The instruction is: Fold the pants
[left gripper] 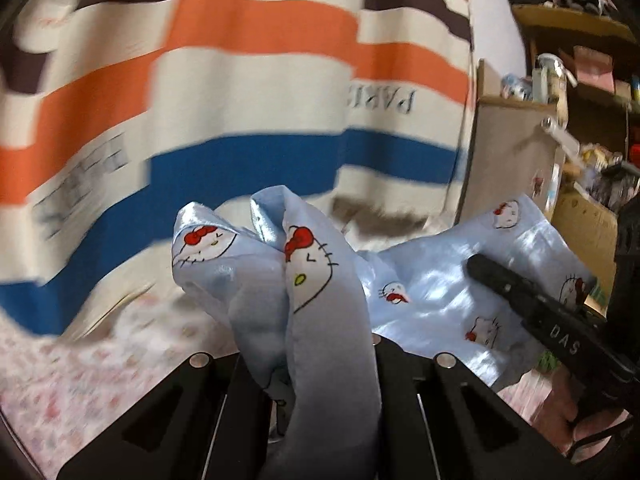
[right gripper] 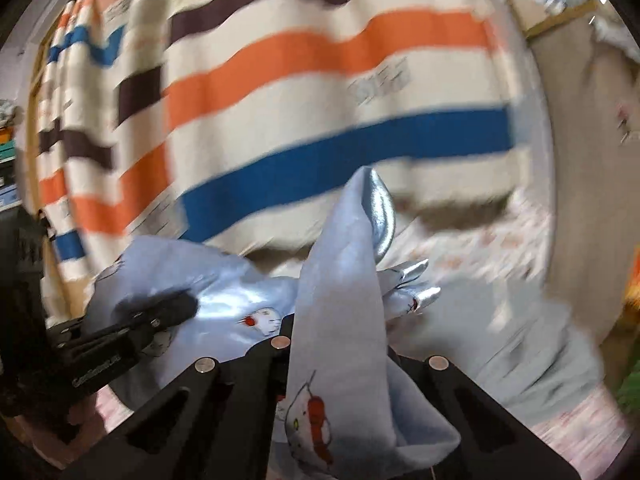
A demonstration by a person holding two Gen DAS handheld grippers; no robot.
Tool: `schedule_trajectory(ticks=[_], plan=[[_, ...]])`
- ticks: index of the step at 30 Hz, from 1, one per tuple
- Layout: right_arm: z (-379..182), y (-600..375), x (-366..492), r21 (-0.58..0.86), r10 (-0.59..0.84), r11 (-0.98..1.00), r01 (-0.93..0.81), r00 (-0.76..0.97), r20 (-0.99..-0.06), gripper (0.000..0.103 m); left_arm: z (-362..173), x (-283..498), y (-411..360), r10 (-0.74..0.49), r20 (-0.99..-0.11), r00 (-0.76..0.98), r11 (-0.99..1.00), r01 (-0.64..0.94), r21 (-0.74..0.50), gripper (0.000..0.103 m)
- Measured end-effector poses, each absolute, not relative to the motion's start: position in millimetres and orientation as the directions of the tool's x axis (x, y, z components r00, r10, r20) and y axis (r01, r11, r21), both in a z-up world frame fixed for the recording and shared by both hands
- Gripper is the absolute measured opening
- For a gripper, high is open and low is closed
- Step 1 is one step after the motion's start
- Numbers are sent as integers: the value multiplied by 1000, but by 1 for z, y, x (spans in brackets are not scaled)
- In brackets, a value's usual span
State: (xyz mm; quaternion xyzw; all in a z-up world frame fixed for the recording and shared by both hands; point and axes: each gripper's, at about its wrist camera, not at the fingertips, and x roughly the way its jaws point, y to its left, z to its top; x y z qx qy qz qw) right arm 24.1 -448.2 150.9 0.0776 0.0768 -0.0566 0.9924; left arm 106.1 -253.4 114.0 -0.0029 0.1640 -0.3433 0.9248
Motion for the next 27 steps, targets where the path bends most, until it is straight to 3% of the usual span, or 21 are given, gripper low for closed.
schedule_trajectory(ticks=[6, 12, 17, 21, 23, 24, 27], plan=[[188, -507, 34, 36, -309, 949, 313, 948, -80, 2, 122, 136, -333, -721, -236, 652, 692, 695, -193, 6], [174, -565, 62, -24, -453, 891, 454, 882, -130, 2, 98, 154, -411, -703, -306, 641, 704, 687, -179, 7], [131, -610, 91, -47, -516, 852, 521, 822, -240, 2, 60, 158, -446, -678, -386, 625, 712, 688, -136, 9], [91, -630, 112, -94, -534, 839, 537, 775, -337, 2, 38, 160, -450, -600, -420, 681, 765, 642, -52, 28], [80, -634, 119, -125, -549, 830, 544, 755, -359, 2, 35, 161, -446, -565, -424, 708, 786, 617, -16, 54], [73, -635, 118, -141, -563, 821, 553, 743, -362, 2, 33, 164, -443, -559, -433, 707, 788, 616, -13, 61], [66, -645, 120, -141, -568, 815, 562, 728, -384, 2, 32, 165, -437, -533, -442, 721, 798, 603, 21, 68]])
